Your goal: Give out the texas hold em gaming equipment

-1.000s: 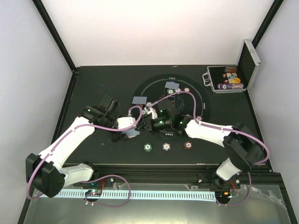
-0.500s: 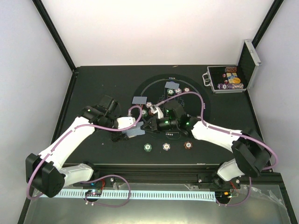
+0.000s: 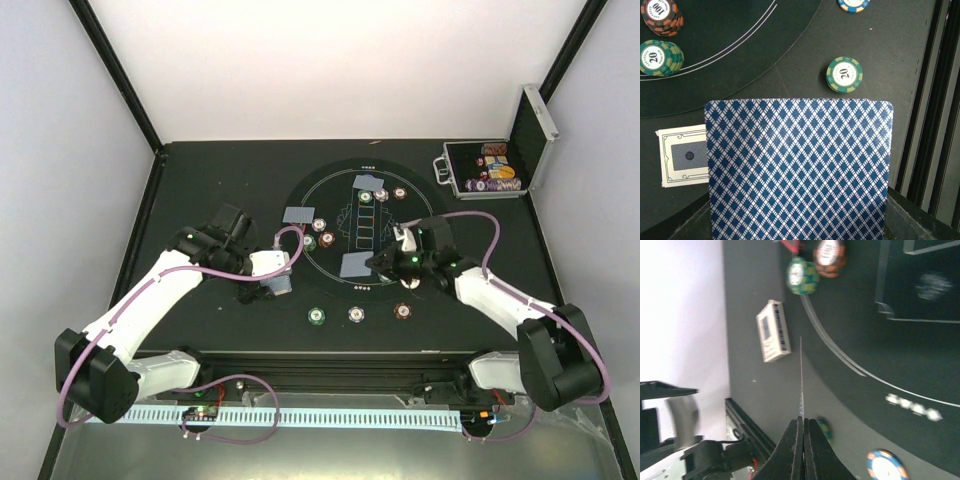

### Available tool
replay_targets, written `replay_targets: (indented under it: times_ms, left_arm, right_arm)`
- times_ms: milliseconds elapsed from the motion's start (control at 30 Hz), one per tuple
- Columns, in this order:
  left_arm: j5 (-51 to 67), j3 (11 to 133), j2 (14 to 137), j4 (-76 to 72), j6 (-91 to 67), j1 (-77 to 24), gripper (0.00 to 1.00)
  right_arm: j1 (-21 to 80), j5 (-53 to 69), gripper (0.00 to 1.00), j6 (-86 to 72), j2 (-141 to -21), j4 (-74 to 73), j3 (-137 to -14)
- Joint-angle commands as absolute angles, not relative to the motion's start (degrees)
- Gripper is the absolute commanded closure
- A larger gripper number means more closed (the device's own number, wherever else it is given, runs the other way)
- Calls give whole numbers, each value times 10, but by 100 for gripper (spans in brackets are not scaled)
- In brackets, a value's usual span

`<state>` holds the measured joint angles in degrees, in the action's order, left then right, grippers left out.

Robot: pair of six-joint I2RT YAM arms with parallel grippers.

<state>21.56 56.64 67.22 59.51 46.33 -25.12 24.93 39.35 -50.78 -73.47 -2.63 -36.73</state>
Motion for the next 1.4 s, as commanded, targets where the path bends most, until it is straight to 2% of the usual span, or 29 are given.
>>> replay_targets:
  times_ms: [0, 667, 900, 967, 1067, 1200, 1367]
  left_arm:
    - [214, 575, 668, 592, 471, -250, 98]
    - [209, 572, 664, 597, 475, -250, 98]
    - [213, 575, 666, 598, 475, -249, 99]
    - [214, 576, 666, 597, 475, -250, 98]
    - [213, 575, 665, 598, 477, -250, 99]
    - [214, 576, 666, 598, 478, -250, 98]
    - [218, 579, 668, 599, 477, -250, 98]
  right_arm:
    - [201, 406, 99, -462, -734, -65, -330]
    - [54, 389, 99, -375, -780, -113, -315]
    - [36, 369, 98, -367, -775, -122, -291]
    - [35, 352, 91, -359, -779, -135, -295]
    - [35, 324, 74, -349, -771, -168, -306]
    - [34, 284, 60, -346, -735, -205, -324]
    - [41, 279, 56, -356, -696, -229, -336]
